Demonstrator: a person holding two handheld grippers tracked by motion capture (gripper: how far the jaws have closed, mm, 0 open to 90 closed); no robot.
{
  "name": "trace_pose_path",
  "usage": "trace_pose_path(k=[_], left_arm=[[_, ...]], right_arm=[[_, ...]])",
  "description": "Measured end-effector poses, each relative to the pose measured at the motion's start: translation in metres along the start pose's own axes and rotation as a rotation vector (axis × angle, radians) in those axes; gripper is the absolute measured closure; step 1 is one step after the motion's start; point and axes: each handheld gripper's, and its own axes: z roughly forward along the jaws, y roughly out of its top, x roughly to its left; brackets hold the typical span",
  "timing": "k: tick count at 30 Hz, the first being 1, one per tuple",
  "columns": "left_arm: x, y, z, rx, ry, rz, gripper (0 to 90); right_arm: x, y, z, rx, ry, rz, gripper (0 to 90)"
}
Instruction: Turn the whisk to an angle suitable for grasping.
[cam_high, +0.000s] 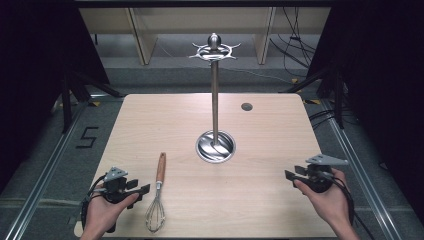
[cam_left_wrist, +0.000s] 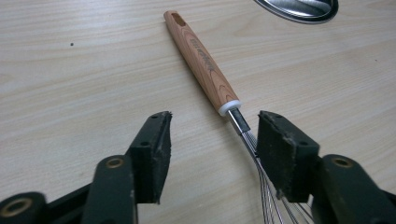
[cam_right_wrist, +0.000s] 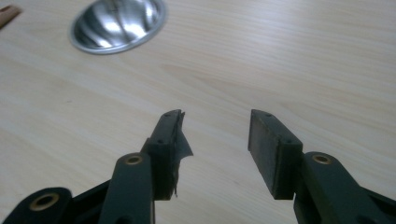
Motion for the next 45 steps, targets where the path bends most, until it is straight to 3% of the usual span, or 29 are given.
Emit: trace_pose_path(k=[2, 3, 4, 5, 6, 7, 8, 9, 10, 12, 14, 17, 18, 20, 21, 22, 26, 27, 29, 30, 32, 33, 34, 35, 37, 38, 40, 44, 45], left_arm=[[-0.009, 0.003, -0.001, -0.022, -0.016, 0.006, 59.4], [-0.009, 0.003, -0.001, -0.022, -0.016, 0.006, 66.4], [-0.014, 0.005, -0.003, -0.018, -0.04, 0.028, 66.4], [-0.018, 0.008, -0.006, 0.017, -0.052, 0.084, 79.3], [-0.031, 0.011, -0.004, 0.043, -0.084, 0.12, 84.5], [-0.038, 0.012, -0.001, 0.067, -0.095, 0.152, 88.7], [-0.038, 0.012, -0.001, 0.067, -0.095, 0.152, 89.0], [-0.055, 0.012, 0.011, 0.106, -0.124, 0.172, 89.2], [-0.055, 0.012, 0.011, 0.106, -0.124, 0.172, 89.2], [-0.067, 0.014, 0.02, 0.199, -0.161, 0.225, 89.2], [-0.077, 0.014, 0.032, 0.229, -0.173, 0.237, 89.2], [-0.087, 0.019, 0.045, 0.303, -0.165, 0.262, 89.2], [-0.088, 0.022, 0.049, 0.356, -0.162, 0.293, 89.3], [-0.093, 0.024, 0.056, 0.397, -0.125, 0.282, 89.3], [-0.092, 0.024, 0.061, 0.445, -0.113, 0.278, 89.3], [-0.09, 0.025, 0.061, 0.483, -0.102, 0.302, 89.3], [-0.083, 0.021, 0.057, 0.507, -0.094, 0.278, 89.3], [-0.075, 0.02, 0.054, 0.531, -0.106, 0.257, 89.3], [-0.071, 0.019, 0.053, 0.526, -0.097, 0.254, 89.3], [-0.063, 0.019, 0.05, 0.565, -0.084, 0.257, 89.3], [-0.052, 0.019, 0.047, 0.588, -0.076, 0.28, 89.3], [-0.048, 0.019, 0.047, 0.607, -0.102, 0.244, 89.3], [-0.043, 0.02, 0.045, 0.586, -0.034, 0.257, 89.3], [-0.038, 0.021, 0.043, 0.596, -0.03, 0.244, 89.2], [-0.033, 0.022, 0.041, 0.596, -0.03, 0.237, 89.2], [-0.028, 0.02, 0.039, 0.546, -0.02, 0.212, 89.2], [-0.026, 0.02, 0.037, 0.546, -0.019, 0.207, 89.2], [-0.028, 0.022, 0.029, 0.535, -0.059, 0.232, 84.0], [-0.03, 0.025, 0.023, 0.499, -0.061, 0.248, 80.8]], right_arm=[[-0.009, -0.005, 0.0, 0.012, -0.008, 0.047, 62.5], [-0.009, -0.005, 0.0, 0.012, -0.008, 0.047, 62.5], [-0.012, -0.007, 0.0, 0.027, -0.013, 0.049, 64.1], [-0.013, -0.007, 0.002, 0.034, -0.015, 0.03, 67.2], [-0.013, -0.006, 0.002, 0.032, -0.012, 0.005, 68.6], [-0.01, -0.005, 0.002, 0.042, -0.01, 0.017, 70.3], [-0.01, -0.005, 0.002, 0.042, -0.01, 0.017, 70.3], [-0.003, -0.004, 0.002, 0.052, 0.004, 0.03, 74.1], [-0.003, -0.004, 0.002, 0.052, 0.004, 0.03, 74.1], [-0.002, -0.004, 0.004, 0.043, 0.015, -0.014, 75.2], [-0.002, -0.004, 0.004, 0.078, 0.022, -0.017, 75.0], [-0.001, -0.006, 0.004, 0.086, 0.029, 0.003, 74.4], [-0.002, -0.006, 0.004, 0.093, 0.023, 0.014, 73.3], [-0.001, -0.006, 0.004, 0.104, 0.03, 0.03, 72.9], [-0.003, -0.006, 0.003, 0.102, 0.027, 0.02, 72.3], [-0.003, -0.007, 0.003, 0.101, 0.027, 0.02, 72.1], [-0.001, -0.007, 0.004, 0.097, 0.034, 0.032, 71.6], [-0.002, -0.007, 0.005, 0.096, 0.033, 0.027, 71.2], [-0.003, -0.008, 0.007, 0.086, 0.03, 0.007, 70.9], [-0.001, -0.007, 0.006, 0.114, 0.043, 0.019, 70.5], [0.0, -0.007, 0.006, 0.11, 0.043, 0.013, 70.4], [0.0, -0.007, 0.006, 0.105, 0.038, 0.006, 70.3], [-0.002, -0.009, 0.009, 0.074, 0.035, -0.032, 70.3], [0.001, -0.008, 0.007, 0.111, 0.042, 0.014, 70.2], [-0.001, -0.008, 0.008, 0.103, 0.043, -0.006, 70.1], [0.0, -0.008, 0.008, 0.115, 0.047, 0.019, 69.8], [0.0, -0.008, 0.008, 0.114, 0.048, 0.01, 69.6], [0.0, -0.009, 0.009, 0.122, 0.053, 0.03, 67.3], [-0.003, -0.009, 0.009, 0.103, 0.048, 0.001, 66.0]])
